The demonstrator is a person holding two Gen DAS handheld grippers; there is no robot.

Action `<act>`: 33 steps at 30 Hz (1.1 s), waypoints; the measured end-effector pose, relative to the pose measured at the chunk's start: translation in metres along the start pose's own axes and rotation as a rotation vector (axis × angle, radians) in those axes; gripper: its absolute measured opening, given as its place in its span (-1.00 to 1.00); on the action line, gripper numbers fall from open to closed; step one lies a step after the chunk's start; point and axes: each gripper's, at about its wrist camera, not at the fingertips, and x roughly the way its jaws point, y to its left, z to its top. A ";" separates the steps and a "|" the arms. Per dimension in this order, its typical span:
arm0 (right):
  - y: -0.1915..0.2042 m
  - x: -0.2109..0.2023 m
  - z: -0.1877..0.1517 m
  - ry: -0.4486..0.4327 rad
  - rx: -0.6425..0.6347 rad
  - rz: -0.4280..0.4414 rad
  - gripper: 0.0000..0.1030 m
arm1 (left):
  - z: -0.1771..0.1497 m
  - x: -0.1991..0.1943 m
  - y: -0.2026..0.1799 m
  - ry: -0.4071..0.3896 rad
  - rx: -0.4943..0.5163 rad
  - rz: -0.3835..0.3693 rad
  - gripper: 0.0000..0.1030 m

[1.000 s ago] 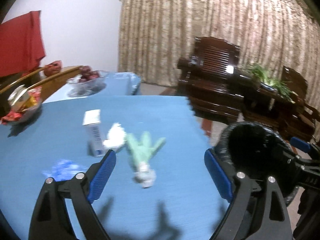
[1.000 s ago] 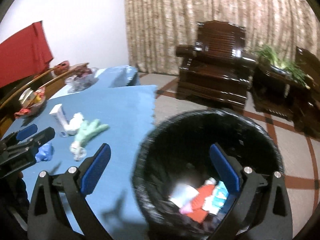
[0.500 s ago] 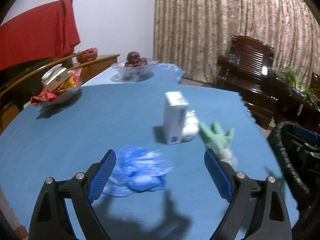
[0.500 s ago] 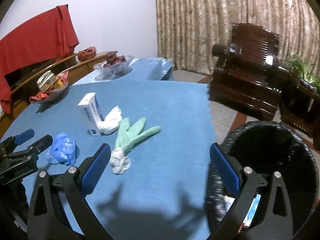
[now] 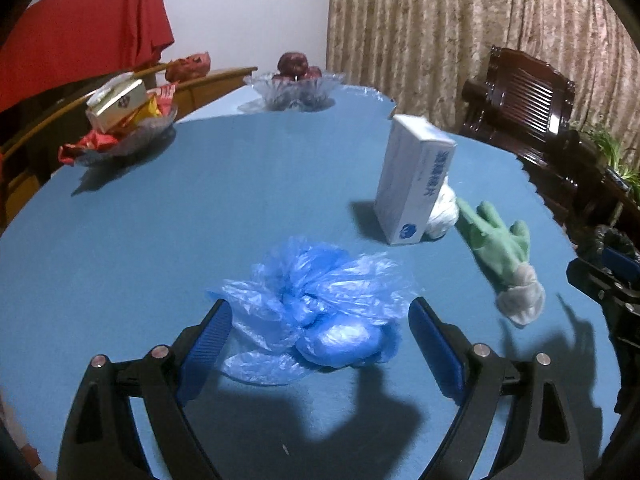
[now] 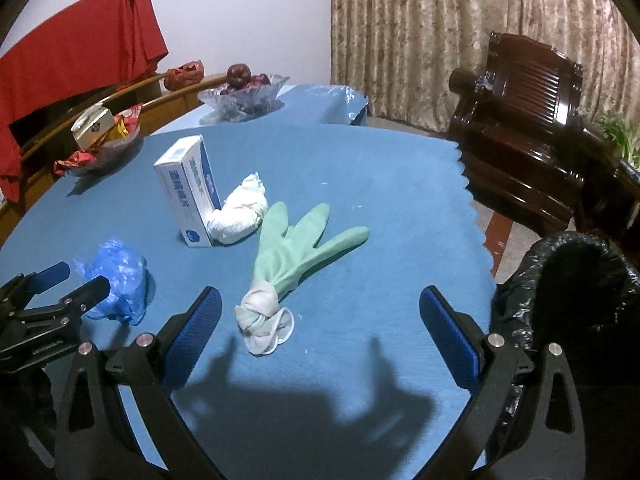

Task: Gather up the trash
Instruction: 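Grasp the blue plastic shoe covers with the left gripper while the right grasps the mint green glove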

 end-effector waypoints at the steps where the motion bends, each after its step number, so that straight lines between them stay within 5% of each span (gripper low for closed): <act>1: 0.000 0.003 0.000 0.004 0.000 0.001 0.87 | 0.000 0.003 0.001 0.004 -0.002 0.001 0.71; 9: 0.006 0.021 0.001 0.030 -0.005 0.021 0.87 | 0.003 0.024 -0.001 0.046 -0.008 -0.013 0.68; 16: 0.016 0.038 0.003 0.067 -0.014 0.037 0.87 | 0.001 0.036 -0.002 0.099 -0.013 -0.081 -0.07; 22: 0.024 0.050 0.003 0.091 -0.015 0.042 0.85 | 0.000 0.034 -0.006 0.089 -0.004 -0.097 -0.26; 29: 0.029 0.064 0.003 0.136 -0.021 0.032 0.51 | 0.002 0.024 -0.005 0.062 -0.012 -0.100 -0.28; 33: 0.030 0.071 0.000 0.174 -0.023 0.052 0.06 | 0.004 0.018 -0.007 0.050 -0.012 -0.101 -0.28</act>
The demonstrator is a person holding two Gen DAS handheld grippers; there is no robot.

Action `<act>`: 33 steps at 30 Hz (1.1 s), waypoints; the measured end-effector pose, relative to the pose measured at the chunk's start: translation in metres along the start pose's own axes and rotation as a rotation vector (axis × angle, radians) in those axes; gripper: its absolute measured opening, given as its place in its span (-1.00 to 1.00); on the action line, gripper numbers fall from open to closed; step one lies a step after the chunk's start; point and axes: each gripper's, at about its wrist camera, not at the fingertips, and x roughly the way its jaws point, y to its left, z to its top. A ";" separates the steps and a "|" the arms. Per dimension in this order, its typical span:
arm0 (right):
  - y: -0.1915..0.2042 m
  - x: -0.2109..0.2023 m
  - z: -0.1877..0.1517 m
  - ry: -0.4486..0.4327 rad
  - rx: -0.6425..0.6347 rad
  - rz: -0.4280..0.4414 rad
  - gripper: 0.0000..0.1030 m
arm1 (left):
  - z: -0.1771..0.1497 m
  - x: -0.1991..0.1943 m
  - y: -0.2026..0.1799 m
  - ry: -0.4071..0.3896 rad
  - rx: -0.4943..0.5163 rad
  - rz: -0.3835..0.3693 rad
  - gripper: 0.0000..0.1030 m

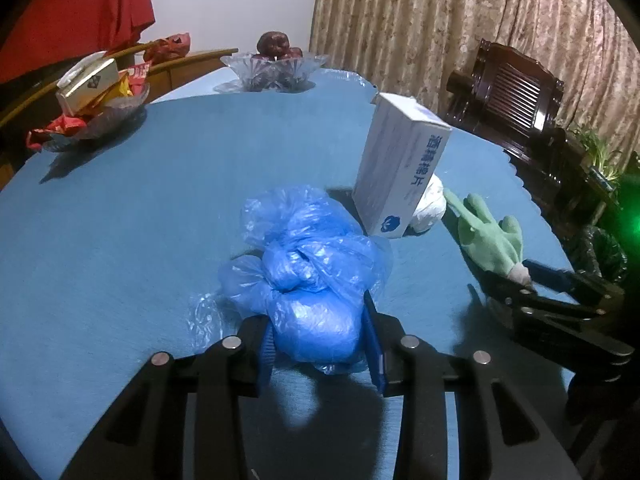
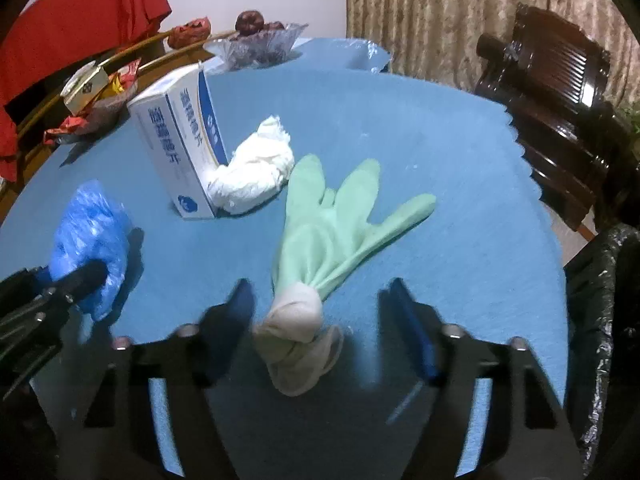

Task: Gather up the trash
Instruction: 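Grasp the blue plastic shoe covers with the left gripper while the right grasps the mint green glove, then carry the shoe covers and glove over the bin and open both grippers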

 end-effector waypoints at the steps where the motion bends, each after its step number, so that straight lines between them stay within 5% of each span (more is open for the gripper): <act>1: 0.001 0.000 -0.001 0.000 -0.001 0.009 -0.09 | 0.000 -0.001 -0.001 -0.002 0.001 -0.001 -0.28; 5: 0.004 -0.006 0.000 0.000 -0.011 0.044 -0.43 | 0.002 -0.006 -0.005 -0.008 0.005 0.000 -0.27; 33: -0.064 -0.152 -0.002 -0.238 0.082 0.031 -0.45 | 0.024 -0.067 -0.094 -0.110 0.105 -0.108 -0.27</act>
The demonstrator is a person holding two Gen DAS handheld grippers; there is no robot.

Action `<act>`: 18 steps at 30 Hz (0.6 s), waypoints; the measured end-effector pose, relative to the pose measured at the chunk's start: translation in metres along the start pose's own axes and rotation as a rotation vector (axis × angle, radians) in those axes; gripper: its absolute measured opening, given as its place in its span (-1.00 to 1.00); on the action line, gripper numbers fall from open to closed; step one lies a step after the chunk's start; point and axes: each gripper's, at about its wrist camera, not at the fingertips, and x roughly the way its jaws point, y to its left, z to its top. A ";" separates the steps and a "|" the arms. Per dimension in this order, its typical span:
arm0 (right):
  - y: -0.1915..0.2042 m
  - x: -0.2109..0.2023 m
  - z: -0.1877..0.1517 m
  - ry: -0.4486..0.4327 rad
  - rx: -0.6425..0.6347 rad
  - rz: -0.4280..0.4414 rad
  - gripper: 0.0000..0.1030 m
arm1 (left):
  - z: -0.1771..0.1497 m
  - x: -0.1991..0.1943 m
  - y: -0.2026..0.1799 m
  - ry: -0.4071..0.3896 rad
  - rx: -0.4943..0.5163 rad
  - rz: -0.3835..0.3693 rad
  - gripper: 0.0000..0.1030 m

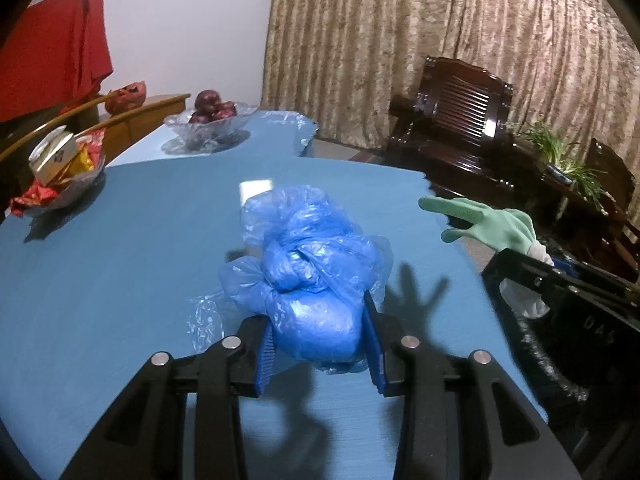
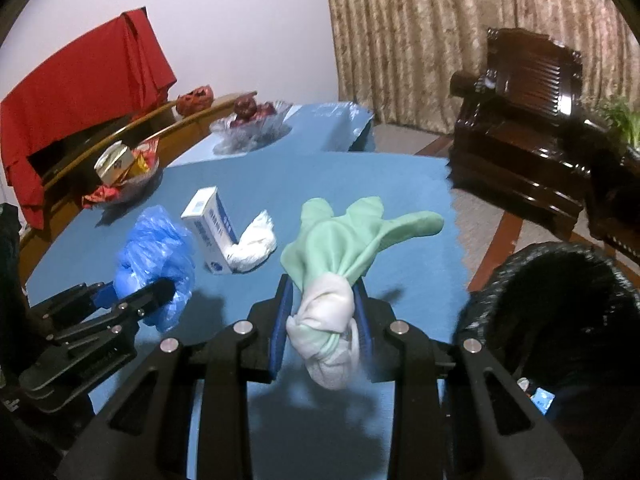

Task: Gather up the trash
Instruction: 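Carry the shoe covers and glove over the bin and open both grippers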

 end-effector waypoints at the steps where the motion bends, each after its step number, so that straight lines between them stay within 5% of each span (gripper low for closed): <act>1: -0.004 -0.006 0.000 -0.010 0.003 -0.005 -0.45 | 0.002 -0.002 -0.005 -0.003 0.006 -0.008 -0.27; 18: -0.098 -0.094 -0.019 -0.100 0.097 -0.182 -0.45 | 0.019 -0.007 -0.119 -0.032 0.124 -0.188 -0.27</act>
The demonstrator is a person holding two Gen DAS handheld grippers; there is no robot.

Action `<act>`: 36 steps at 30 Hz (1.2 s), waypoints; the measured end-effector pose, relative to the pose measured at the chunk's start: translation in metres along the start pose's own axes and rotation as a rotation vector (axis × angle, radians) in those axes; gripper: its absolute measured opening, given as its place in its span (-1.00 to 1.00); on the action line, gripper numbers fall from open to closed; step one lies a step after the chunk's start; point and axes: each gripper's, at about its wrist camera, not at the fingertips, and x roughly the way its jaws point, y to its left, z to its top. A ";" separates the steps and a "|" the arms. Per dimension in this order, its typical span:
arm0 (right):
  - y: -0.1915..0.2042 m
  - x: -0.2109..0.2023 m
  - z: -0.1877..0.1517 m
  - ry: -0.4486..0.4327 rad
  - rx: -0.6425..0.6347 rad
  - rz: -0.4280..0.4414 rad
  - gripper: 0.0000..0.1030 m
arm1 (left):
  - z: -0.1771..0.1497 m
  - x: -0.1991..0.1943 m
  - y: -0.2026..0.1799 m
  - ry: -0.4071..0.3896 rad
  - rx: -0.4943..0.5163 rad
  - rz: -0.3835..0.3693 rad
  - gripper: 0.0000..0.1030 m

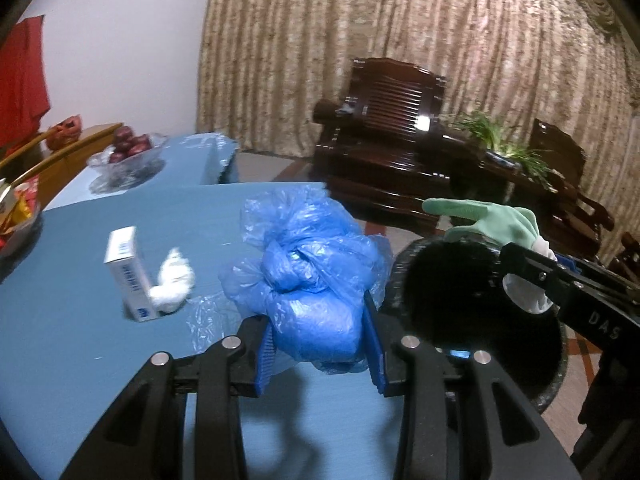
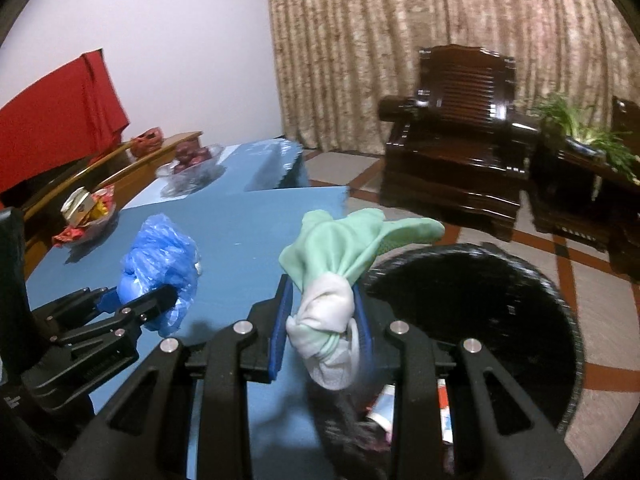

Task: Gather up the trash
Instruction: 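Carry the shoe covers and glove over the bin and open both grippers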

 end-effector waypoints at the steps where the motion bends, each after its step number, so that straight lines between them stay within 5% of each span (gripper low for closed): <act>1: -0.008 -0.004 -0.002 -0.001 0.005 -0.014 -0.45 | -0.001 0.001 -0.006 0.000 0.005 -0.009 -0.27; 24: -0.122 -0.019 -0.040 0.028 0.096 -0.200 -0.44 | 0.010 0.066 -0.139 0.055 0.163 -0.220 -0.24; 27: -0.132 -0.012 -0.046 0.060 0.096 -0.230 -0.38 | 0.009 0.076 -0.148 0.092 0.173 -0.241 0.01; 29: -0.137 -0.010 -0.050 0.068 0.098 -0.249 -0.07 | 0.008 0.081 -0.150 0.109 0.168 -0.251 0.29; 36: -0.143 -0.018 -0.059 0.048 0.103 -0.306 0.72 | 0.007 0.075 -0.147 0.101 0.160 -0.247 0.51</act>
